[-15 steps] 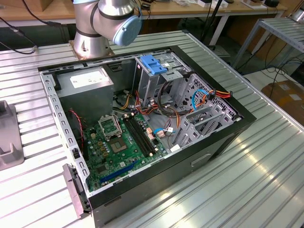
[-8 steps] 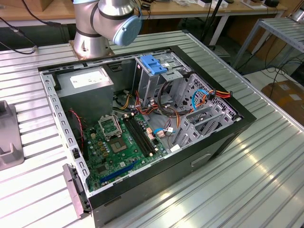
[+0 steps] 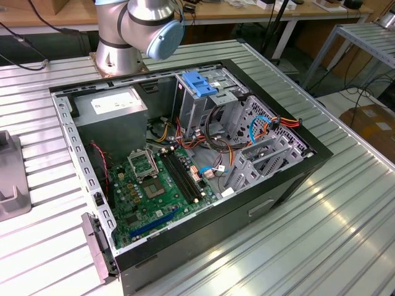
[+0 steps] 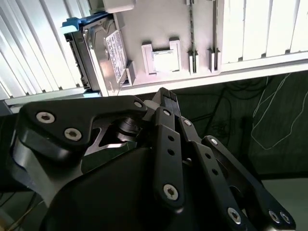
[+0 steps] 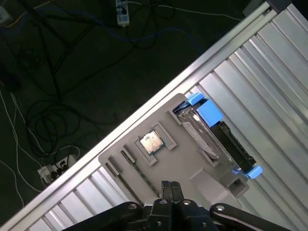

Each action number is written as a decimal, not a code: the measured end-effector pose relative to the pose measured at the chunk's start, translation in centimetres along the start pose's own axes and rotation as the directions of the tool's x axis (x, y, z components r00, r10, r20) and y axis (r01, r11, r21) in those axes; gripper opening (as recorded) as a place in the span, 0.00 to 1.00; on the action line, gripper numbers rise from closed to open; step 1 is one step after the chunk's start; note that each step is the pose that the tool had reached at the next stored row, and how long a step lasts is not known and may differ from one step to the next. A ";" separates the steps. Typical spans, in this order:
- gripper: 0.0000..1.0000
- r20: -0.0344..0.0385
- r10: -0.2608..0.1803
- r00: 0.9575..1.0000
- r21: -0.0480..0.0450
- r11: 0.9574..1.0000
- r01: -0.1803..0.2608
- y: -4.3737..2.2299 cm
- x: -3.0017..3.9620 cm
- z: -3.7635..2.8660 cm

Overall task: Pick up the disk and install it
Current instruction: 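Pick up the disk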

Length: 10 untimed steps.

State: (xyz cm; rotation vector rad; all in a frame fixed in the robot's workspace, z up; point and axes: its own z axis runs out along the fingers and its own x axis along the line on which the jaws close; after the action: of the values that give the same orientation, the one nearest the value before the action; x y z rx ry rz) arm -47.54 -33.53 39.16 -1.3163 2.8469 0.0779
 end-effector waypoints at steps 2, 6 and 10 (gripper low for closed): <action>0.10 -0.001 -0.019 1.000 0.000 1.000 0.019 0.00 0.00 0.00; 0.10 -0.002 -0.058 0.998 -0.002 0.998 0.058 0.00 0.00 0.00; 0.10 -0.004 -0.097 0.995 -0.003 0.995 0.097 0.00 0.00 0.00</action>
State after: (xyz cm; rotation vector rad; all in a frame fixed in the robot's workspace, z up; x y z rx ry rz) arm -47.54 -33.53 39.16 -1.4537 2.7820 0.0782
